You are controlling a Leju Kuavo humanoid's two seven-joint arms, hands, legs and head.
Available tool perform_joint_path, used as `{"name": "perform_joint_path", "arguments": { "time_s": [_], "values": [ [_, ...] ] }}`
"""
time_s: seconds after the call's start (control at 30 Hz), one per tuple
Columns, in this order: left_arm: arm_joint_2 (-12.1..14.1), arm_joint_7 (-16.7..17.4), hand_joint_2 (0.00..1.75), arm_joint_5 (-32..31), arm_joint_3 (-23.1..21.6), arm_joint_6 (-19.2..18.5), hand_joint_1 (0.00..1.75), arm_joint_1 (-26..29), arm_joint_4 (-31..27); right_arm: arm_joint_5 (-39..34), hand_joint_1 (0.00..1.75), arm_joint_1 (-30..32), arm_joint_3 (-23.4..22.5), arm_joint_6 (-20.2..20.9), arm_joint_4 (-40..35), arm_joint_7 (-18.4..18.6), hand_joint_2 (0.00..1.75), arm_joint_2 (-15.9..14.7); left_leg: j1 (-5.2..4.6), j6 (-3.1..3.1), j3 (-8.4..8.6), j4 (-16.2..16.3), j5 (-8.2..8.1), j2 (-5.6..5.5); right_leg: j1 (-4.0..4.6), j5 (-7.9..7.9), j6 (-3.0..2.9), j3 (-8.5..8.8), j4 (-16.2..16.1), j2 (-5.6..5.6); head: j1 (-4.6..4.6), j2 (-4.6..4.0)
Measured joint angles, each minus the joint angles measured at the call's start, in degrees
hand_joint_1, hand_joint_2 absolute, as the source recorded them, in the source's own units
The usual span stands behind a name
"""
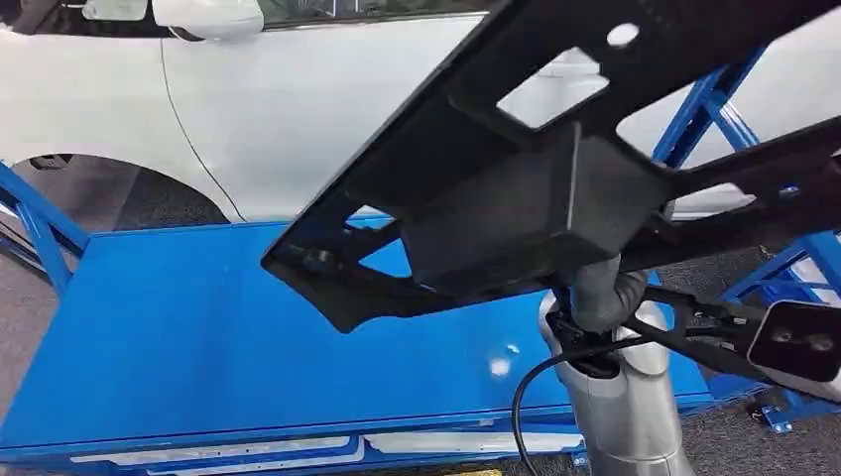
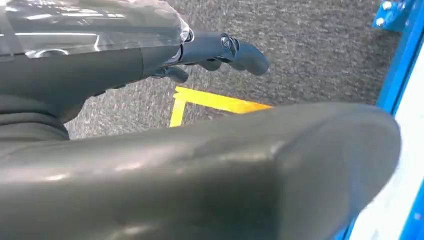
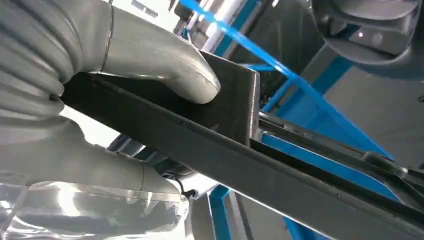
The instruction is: Take the parts from the cabinet and place them on the table.
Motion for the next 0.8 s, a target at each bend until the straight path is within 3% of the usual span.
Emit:
{"name": "perform_joint_path", "arguments": {
  "time_s": [0.03, 0.07, 0.13, 0.17, 0.2, 0.3, 0.33, 0.37, 0.4, 0.47, 0.5, 0.53, 0.57, 0.63, 0.67, 0.7, 0.73, 0.8],
  "values": [
    [0.02, 0.07, 0.00, 0.00, 0.00, 0.11, 0.00, 0.02, 0.00, 0.61, 1.75, 0.71, 0.00, 0.37, 0.00, 0.00, 1.75, 0.00, 0.00, 0.01, 0.41, -0.26, 0.75, 0.00, 0.03, 0.10, -0.02, -0.18, 0.13, 0.01, 0.02, 0.00],
    [0.02, 0.11, 0.00, 0.02, 0.00, 0.22, 0.00, 0.00, 0.00, 1.41, 1.75, 1.19, 0.02, 0.48, 0.02, 0.00, 1.75, -0.02, 0.00, 0.13, 2.04, -3.05, 2.46, 0.00, 0.05, 0.19, -0.01, -0.36, 0.29, 0.02, 0.00, 0.02],
    [0.04, 0.11, 0.00, 0.02, 0.00, 0.44, 0.00, -0.12, 0.00, 2.16, 1.75, 1.94, 0.11, 0.70, 0.04, -0.22, 1.75, -0.04, -0.03, 0.72, 8.16, -13.75, 6.90, 0.00, 0.12, 0.44, 0.23, -0.54, 0.46, 0.12, 0.00, 0.02],
    [0.11, 0.11, 0.00, 0.02, 0.00, 0.52, 0.00, -0.23, 0.00, 2.54, 1.75, 2.27, 0.13, 0.87, 0.04, -0.53, 1.75, -0.04, -0.19, 1.21, 10.25, -17.72, 6.97, 0.00, 0.13, 0.60, 0.46, -0.54, 0.54, 0.11, 0.02, 0.02],
    [0.11, 0.11, 0.00, 0.02, 0.00, 0.52, 0.00, -0.34, 0.00, 2.97, 1.75, 2.63, 0.13, 1.16, 0.04, -1.07, 1.75, -0.13, -0.51, 1.35, 10.11, -18.18, 7.50, 0.01, 0.45, 0.79, 0.79, -0.68, 0.67, 0.09, 0.02, 0.02],
    [0.15, 0.02, 0.00, 0.02, 0.02, 0.52, 0.00, -0.14, 0.00, 3.63, 1.75, 3.79, 0.26, 1.48, 0.04, -1.79, 1.75, -0.28, -0.81, 2.06, 9.68, -18.09, 8.25, -0.09, 0.09, 1.71, 1.77, -0.81, 0.33, 0.09, 0.02, 0.00],
    [0.09, 0.02, 0.00, 0.02, 0.02, 0.50, 0.00, -0.13, 0.00, 3.78, 1.75, 4.09, 0.26, 1.46, 0.04, -1.86, 1.75, -0.39, -0.19, 2.44, 9.52, -18.75, 9.20, 0.10, 0.34, 1.69, 2.14, -1.11, 0.49, 0.16, 0.02, 0.02],
    [0.07, 0.02, 0.00, -0.02, 0.02, 0.48, 0.00, -0.29, 0.00, 4.15, 1.75, 4.46, 0.26, 1.48, 0.00, -1.95, 1.75, -0.55, -0.14, 2.76, 9.17, -18.87, 9.80, 0.32, 0.00, -0.27, 2.52, -1.68, 1.55, 0.28, 0.02, 0.02],
    [0.09, -0.06, 0.00, -0.09, 0.02, 0.44, 0.00, -0.39, 0.00, 4.66, 1.75, 4.83, 0.28, 1.51, -0.02, -1.97, 1.75, -0.72, -0.11, 3.25, 8.49, -18.86, 10.27, 0.40, -0.19, -3.53, 2.91, -2.82, 4.55, 0.26, 0.02, 0.02],
    [0.09, -0.22, 0.00, -0.24, 0.02, 0.42, 0.00, -0.36, 0.00, 6.32, 1.75, 6.20, 0.48, 1.44, -0.09, -2.19, 1.75, -0.96, -0.12, 3.18, 7.16, -18.83, 11.17, 0.45, -0.69, -9.29, 3.55, -5.51, 13.49, 0.25, 0.02, 0.00],
    [0.09, -0.22, 0.00, -0.28, 0.02, 0.35, 0.00, -0.35, 0.00, 6.90, 1.75, 6.98, 0.63, 1.40, -0.18, -2.29, 1.75, -1.09, -0.11, 3.09, 6.41, -18.74, 11.63, 0.48, -0.84, -10.69, 3.81, -6.22, 16.98, 0.23, 0.02, 0.02],
    [0.09, -0.24, 0.00, -0.46, 0.02, 0.33, 0.00, -0.35, 0.00, 7.48, 1.75, 7.51, 0.79, 1.35, -0.22, -2.54, 1.75, -1.27, -0.08, 2.99, 5.74, -18.61, 12.03, 0.51, -1.04, -10.47, 3.99, -5.88, 17.97, 0.22, 0.02, 0.02],
    [0.09, -0.24, 0.00, -0.63, 0.02, 0.28, 0.00, -0.37, 0.00, 8.24, 1.75, 7.90, 0.92, 1.18, -0.28, -2.91, 1.75, -1.38, -0.01, 2.80, 5.04, -18.43, 12.40, 0.52, -1.24, -8.98, 4.15, -4.02, 16.23, 0.18, 0.02, 0.02],
    [0.09, -0.26, 0.00, -0.81, 0.00, 0.20, 0.00, -0.40, 0.00, 9.20, 1.75, 8.21, 1.14, 0.63, -0.53, -3.67, 1.75, -1.57, 0.17, 2.32, 3.94, -17.88, 12.91, 0.53, -1.46, -5.43, 4.29, 2.60, 6.97, 0.09, 0.02, 0.00],
    [0.11, -0.26, 0.00, -0.90, -0.02, 0.17, 0.00, -0.44, 0.00, 9.73, 1.75, 8.29, 1.18, 0.15, -0.79, -4.02, 1.75, -1.71, 0.20, 2.01, 3.61, -17.49, 13.11, 0.52, -1.60, -5.42, 4.29, 5.90, 1.99, 0.11, 0.02, 0.02],
    [0.22, -0.33, 0.00, -0.96, -0.02, 0.15, 0.00, -0.47, 0.00, 10.19, 1.75, 8.45, 1.22, -0.20, -0.96, -4.35, 1.75, -1.84, 0.05, 1.61, 3.16, -17.32, 13.38, 0.44, -1.02, -6.36, 3.69, 6.80, -0.06, 0.28, 0.02, 0.02],
    [0.35, -0.37, 0.00, -1.05, -0.02, 0.09, 0.00, -0.49, 0.00, 10.40, 1.75, 9.01, 1.22, -0.48, -1.25, -4.70, 1.75, -1.99, 0.05, 1.15, 3.32, -17.50, 13.78, 0.43, -0.89, -5.60, 2.80, 6.43, 0.36, 0.52, 0.02, 0.02],
    [0.61, -0.37, 0.00, -1.22, -0.04, 0.04, 0.00, -0.46, 0.00, 11.17, 1.75, 9.64, 1.25, -0.75, -1.31, -5.68, 1.75, -2.27, 0.13, 0.40, 3.19, -17.67, 14.50, 0.39, -0.54, -5.38, 2.12, 6.01, 0.36, 0.58, 0.02, 0.02]
  ]
}}
